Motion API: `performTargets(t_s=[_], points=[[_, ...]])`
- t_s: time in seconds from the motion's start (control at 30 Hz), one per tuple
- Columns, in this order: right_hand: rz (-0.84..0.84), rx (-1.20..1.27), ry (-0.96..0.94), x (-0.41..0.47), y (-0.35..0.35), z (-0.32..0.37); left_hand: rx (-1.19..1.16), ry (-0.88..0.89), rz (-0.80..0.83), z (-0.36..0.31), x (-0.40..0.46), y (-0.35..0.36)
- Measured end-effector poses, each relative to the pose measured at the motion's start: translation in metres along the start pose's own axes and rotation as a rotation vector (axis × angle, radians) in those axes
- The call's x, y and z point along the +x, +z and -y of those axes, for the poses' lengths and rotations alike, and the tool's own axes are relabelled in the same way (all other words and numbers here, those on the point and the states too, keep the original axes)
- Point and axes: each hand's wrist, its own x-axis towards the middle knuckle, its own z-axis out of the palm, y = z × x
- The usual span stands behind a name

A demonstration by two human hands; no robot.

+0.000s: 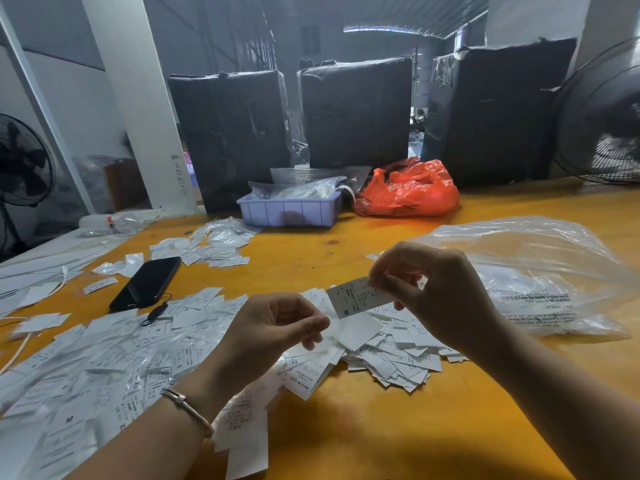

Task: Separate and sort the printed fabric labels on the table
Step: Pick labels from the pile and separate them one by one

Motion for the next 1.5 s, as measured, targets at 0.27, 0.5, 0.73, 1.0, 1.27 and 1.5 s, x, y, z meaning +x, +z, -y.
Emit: performTargets(t_s=[0.27, 0.5, 0.73, 1.0, 1.27, 1.5], points=[[0.17, -0.005, 0.004, 0.0, 0.002, -0.002, -0.015, -0.03, 0.05, -0.001, 0.0, 0.002], [0.176, 0.174, 0.085, -0.007, 0.012, -0.001, -0.018, -0.041, 0.082, -0.003, 0.0, 0.006], [0.051, 0.359, 0.222, -0.004, 0.007, 0.0, -0.042, -0.061, 0.015, -0.005, 0.001, 0.004], [0.041, 0.354, 0.337, -0.007, 0.014, -0.003, -0.038, -0.074, 0.004, -0.005, 0.001, 0.003], [0.1, 0.492, 0.431, -0.013, 0.024, 0.004, -0.071, -0.102, -0.001, -0.005, 0.002, 0.004], [0.121, 0.457, 0.427, -0.014, 0.028, 0.007, -0.071, -0.101, -0.012, -0.007, 0.002, 0.005]])
